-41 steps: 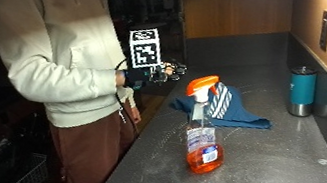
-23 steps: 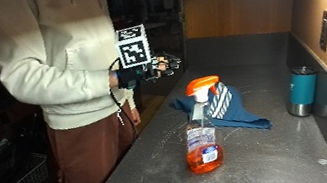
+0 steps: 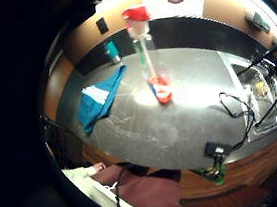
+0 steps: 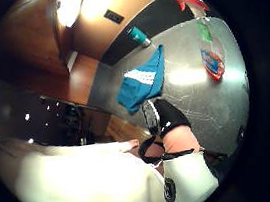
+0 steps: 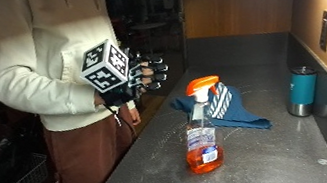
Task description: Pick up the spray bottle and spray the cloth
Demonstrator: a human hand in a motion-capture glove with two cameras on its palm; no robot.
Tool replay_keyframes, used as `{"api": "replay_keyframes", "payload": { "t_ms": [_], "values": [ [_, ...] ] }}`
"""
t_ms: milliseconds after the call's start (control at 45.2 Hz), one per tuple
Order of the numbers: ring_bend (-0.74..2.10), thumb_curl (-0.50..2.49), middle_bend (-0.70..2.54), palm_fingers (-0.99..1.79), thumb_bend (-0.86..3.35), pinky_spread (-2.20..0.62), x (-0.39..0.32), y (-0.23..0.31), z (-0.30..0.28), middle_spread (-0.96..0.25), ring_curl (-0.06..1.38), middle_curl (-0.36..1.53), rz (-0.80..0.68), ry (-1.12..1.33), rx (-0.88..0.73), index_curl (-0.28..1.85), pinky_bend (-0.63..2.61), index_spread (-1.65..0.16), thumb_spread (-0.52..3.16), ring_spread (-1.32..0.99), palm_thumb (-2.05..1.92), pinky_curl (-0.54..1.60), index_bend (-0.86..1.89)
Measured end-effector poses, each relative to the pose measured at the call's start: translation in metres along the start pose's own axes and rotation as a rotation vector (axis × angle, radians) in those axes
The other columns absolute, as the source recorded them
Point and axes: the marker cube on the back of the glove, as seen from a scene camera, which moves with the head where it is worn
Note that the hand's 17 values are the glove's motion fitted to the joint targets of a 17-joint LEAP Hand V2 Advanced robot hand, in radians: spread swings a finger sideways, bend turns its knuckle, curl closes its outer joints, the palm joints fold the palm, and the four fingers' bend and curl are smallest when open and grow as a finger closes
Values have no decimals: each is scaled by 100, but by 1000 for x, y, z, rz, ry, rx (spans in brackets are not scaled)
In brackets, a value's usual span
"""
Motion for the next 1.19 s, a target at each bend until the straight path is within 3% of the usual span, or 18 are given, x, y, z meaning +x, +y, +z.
{"api": "replay_keyframes", "payload": {
  "t_ms": [442, 863, 929, 1128, 1194],
  "values": [
    [41, 37, 23, 22, -2, 12, 74, -50, 48, -2, 26, 31, 316, -352, 134, 21, 40, -32, 97, -3, 73, 33, 12],
    [44, 35, 25, 24, -4, 10, 89, -98, 107, -2, 29, 33, 532, -606, 30, 20, 42, -32, 88, -5, 66, 34, 10],
    [46, 35, 29, 38, -4, 11, 85, -110, 112, -3, 28, 35, 544, -596, 7, 21, 37, -31, 88, -5, 65, 33, 15],
    [54, 41, 43, 120, 5, 2, 78, -138, 120, -9, 31, 40, 545, -549, -28, 32, 17, -24, 87, -12, 84, 27, 33],
    [53, 45, 47, 126, 5, -3, 76, -145, 125, -11, 34, 43, 536, -540, -31, 36, 20, -22, 75, -14, 90, 30, 33]
  ]
}}
